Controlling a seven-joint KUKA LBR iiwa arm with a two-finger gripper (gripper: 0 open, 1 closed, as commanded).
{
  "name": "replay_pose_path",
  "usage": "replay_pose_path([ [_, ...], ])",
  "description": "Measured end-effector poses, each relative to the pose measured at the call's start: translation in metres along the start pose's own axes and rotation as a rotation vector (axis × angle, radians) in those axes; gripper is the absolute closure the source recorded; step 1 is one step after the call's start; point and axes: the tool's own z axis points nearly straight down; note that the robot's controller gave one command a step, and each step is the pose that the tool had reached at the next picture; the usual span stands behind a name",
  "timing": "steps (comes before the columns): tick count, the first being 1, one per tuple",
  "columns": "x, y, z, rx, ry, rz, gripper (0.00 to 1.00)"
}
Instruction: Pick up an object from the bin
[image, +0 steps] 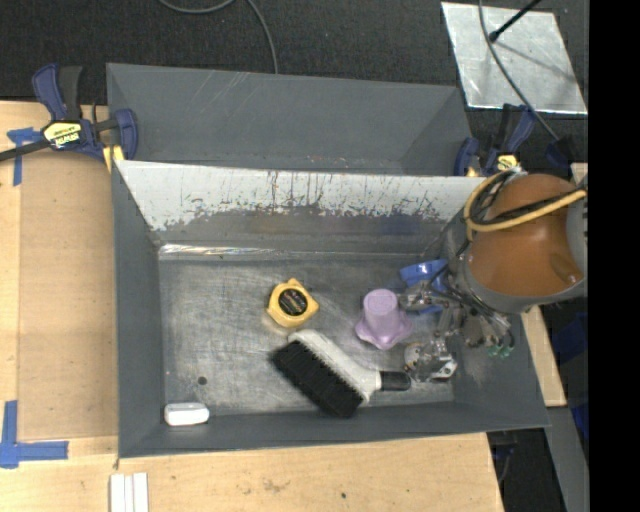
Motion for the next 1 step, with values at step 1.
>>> replay_pose_path([
  [1, 0.0198, -0.0116, 0.0101, -0.002, 0.01, 0.034, 0.0],
])
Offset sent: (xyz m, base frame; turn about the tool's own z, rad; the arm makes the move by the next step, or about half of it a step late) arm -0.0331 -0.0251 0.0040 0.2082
